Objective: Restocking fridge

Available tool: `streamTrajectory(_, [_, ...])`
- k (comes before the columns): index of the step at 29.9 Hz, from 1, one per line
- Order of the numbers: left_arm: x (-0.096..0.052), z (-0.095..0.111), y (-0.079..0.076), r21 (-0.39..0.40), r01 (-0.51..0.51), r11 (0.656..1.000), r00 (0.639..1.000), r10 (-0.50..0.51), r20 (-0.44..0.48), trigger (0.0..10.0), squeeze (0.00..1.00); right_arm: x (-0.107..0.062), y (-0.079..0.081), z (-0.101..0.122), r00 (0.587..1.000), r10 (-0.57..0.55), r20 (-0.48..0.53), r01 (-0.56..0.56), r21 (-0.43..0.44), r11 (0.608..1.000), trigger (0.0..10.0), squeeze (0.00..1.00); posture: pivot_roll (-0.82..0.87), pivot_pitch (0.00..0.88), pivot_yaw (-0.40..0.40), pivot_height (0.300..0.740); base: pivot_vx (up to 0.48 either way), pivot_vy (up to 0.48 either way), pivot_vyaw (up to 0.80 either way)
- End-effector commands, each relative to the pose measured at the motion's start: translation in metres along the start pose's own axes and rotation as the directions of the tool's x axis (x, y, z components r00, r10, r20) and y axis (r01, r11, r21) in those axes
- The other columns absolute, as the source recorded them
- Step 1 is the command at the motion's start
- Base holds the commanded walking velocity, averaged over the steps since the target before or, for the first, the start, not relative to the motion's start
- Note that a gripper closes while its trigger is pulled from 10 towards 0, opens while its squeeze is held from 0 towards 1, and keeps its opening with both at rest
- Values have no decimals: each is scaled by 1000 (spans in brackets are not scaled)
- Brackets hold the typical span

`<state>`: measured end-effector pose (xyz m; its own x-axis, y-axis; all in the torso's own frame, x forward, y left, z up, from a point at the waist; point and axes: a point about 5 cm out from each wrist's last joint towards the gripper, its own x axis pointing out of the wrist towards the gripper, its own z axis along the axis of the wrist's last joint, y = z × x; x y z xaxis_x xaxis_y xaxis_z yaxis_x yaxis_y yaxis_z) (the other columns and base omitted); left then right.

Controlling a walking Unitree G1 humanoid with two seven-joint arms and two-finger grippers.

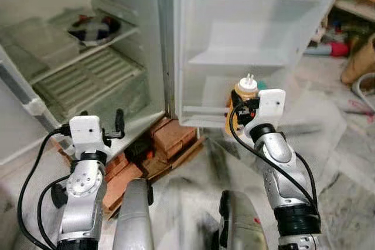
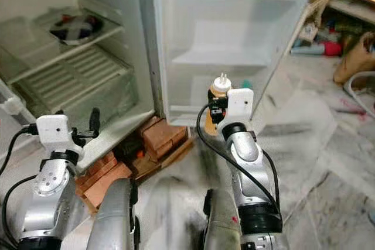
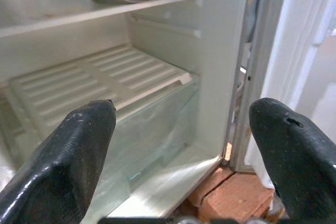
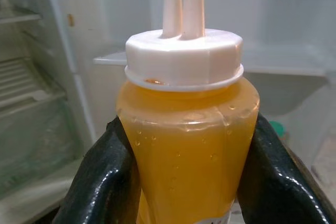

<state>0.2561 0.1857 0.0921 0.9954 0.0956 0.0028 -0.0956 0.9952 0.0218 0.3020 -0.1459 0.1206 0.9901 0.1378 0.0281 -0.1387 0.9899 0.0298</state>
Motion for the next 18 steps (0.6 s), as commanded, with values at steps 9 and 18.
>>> streamTrajectory(9, [1,3,0,11,11,1000,1000,-11,15,10000,0,4,0,8,999,-1,37,1,-2,1000,10000,0,-10,69,-20,615,314,0,0])
streamTrajectory(18, [2,3,-1,10,13,1000,1000,-13,12,10000,0,3,5,9,998,40,40,-40,12,999,10000,0,-9,68,-20,615,346,0,0])
